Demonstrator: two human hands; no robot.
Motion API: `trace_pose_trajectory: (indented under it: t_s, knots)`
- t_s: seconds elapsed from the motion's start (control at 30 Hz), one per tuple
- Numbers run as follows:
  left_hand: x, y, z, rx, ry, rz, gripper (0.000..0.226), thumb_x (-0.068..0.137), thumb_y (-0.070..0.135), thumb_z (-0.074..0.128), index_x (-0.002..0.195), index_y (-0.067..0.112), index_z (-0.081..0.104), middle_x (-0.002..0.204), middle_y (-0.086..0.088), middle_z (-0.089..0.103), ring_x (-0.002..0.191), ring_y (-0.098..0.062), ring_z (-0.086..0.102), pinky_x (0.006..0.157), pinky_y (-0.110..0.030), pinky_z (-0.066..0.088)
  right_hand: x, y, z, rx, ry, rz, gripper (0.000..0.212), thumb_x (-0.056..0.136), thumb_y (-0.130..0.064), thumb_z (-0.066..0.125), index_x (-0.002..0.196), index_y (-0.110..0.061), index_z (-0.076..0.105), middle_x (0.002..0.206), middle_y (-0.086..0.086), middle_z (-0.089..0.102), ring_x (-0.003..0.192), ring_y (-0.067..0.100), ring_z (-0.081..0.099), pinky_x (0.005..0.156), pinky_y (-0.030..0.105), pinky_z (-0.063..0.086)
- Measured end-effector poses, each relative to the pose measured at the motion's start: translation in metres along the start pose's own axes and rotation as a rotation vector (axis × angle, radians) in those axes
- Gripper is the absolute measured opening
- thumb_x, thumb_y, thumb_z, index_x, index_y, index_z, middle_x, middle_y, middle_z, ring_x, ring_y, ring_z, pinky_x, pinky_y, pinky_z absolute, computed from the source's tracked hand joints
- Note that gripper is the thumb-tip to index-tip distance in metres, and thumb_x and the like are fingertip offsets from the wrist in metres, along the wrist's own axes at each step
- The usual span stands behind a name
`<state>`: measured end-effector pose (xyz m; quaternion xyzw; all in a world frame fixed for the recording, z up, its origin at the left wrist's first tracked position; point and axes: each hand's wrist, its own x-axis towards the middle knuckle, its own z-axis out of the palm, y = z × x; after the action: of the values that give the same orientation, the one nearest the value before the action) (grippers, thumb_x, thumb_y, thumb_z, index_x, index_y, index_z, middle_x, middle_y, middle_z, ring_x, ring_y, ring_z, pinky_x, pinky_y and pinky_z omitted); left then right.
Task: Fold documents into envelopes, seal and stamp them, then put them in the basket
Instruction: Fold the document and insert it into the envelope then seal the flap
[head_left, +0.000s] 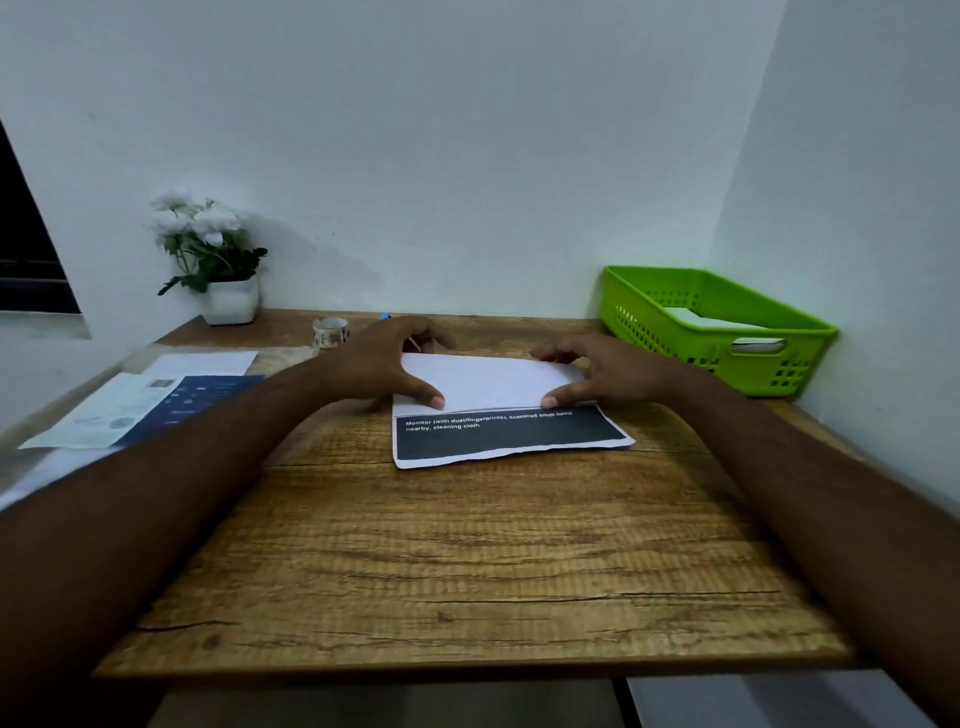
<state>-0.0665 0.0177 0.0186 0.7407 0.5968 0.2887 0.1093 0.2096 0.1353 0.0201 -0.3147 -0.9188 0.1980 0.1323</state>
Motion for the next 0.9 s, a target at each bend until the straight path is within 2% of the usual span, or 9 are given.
trace_pose_trajectory:
  t_s: [0.1,0.17,0.27,0.33,0.43,0.57,0.67,0.77,0.9]
  knots:
    - [0.0,0.004,0.001,0.0,0.035,0.041,0.059,0.06,0.026,0.089,0.11,0.03,0.057,0.1,0.022,0.052,0.092,0.003,0.049,0.066,-0.001,0.037,0.001,0.001,-0.001,-0.018,0.023,0.031,0.077,0.066,-0.047,0.085,0.134,-0.029,0.053,0.125,-0.007,0.057,0.117,0.009,0.052,0.09,0.016,0.041]
    - [0.001,0.003,0.001,0.014,0.067,0.064,0.06,0.061,0.025,0.089,0.11,0.031,0.056,0.101,0.022,0.051,0.093,0.003,0.048,0.068,-0.002,0.037,0.0,-0.001,-0.001,-0.038,0.073,0.02,0.082,0.059,-0.052,0.087,0.131,-0.029,0.056,0.122,-0.008,0.059,0.114,0.009,0.053,0.097,0.025,0.044]
    - [0.001,0.0,0.001,0.029,0.13,0.099,0.057,0.063,0.022,0.088,0.111,0.03,0.057,0.1,0.022,0.05,0.092,0.008,0.047,0.071,-0.002,0.036,-0.003,-0.009,-0.002,-0.103,0.2,-0.036,0.076,0.059,-0.044,0.09,0.126,-0.024,0.06,0.121,-0.009,0.062,0.111,0.008,0.055,0.096,0.028,0.043]
    - [0.001,-0.001,0.001,0.051,0.17,0.103,0.054,0.064,0.019,0.087,0.11,0.028,0.06,0.1,0.019,0.053,0.091,0.009,0.048,0.072,-0.002,0.037,-0.004,-0.012,-0.003,-0.18,0.27,-0.066,0.068,0.06,-0.043,0.089,0.119,-0.024,0.061,0.116,-0.008,0.064,0.105,0.011,0.057,0.091,0.032,0.044]
    - [0.002,-0.005,0.001,0.106,0.209,0.115,0.046,0.067,0.016,0.085,0.106,0.02,0.063,0.099,0.01,0.057,0.086,0.005,0.051,0.071,-0.001,0.036,-0.002,-0.011,-0.004,-0.291,0.351,-0.095,0.053,0.067,-0.042,0.086,0.111,-0.024,0.062,0.107,-0.006,0.068,0.098,0.017,0.061,0.074,0.031,0.039]
    - [0.002,-0.009,0.001,0.171,0.219,0.176,0.033,0.069,0.013,0.083,0.097,0.012,0.066,0.091,0.005,0.058,0.081,-0.01,0.051,0.068,-0.003,0.035,-0.001,-0.011,-0.003,-0.396,0.369,-0.147,0.04,0.074,-0.042,0.08,0.106,-0.024,0.065,0.101,-0.001,0.07,0.096,0.025,0.062,0.07,0.029,0.031]
    - [0.002,-0.007,0.002,0.164,0.226,0.18,0.028,0.07,0.009,0.081,0.093,0.012,0.066,0.089,0.006,0.059,0.078,-0.006,0.052,0.067,-0.003,0.035,0.0,-0.014,-0.001,-0.42,0.366,-0.124,0.039,0.074,-0.044,0.078,0.108,-0.026,0.068,0.103,-0.001,0.071,0.098,0.024,0.062,0.07,0.029,0.033]
    - [0.001,-0.005,0.002,0.145,0.225,0.184,0.025,0.071,0.003,0.078,0.09,0.015,0.067,0.089,0.005,0.062,0.08,-0.008,0.055,0.069,-0.005,0.036,-0.001,-0.018,0.0,-0.441,0.368,-0.102,0.035,0.075,-0.04,0.078,0.107,-0.028,0.071,0.103,-0.001,0.073,0.1,0.024,0.064,0.074,0.033,0.044]
    - [0.001,-0.006,0.001,0.122,0.146,0.178,0.019,0.076,0.004,0.075,0.089,0.016,0.069,0.091,0.003,0.067,0.082,-0.001,0.058,0.071,-0.009,0.042,-0.002,-0.019,-0.001,-0.445,0.31,-0.054,0.022,0.078,-0.032,0.076,0.099,-0.032,0.074,0.093,-0.002,0.073,0.094,0.021,0.064,0.067,0.03,0.041]
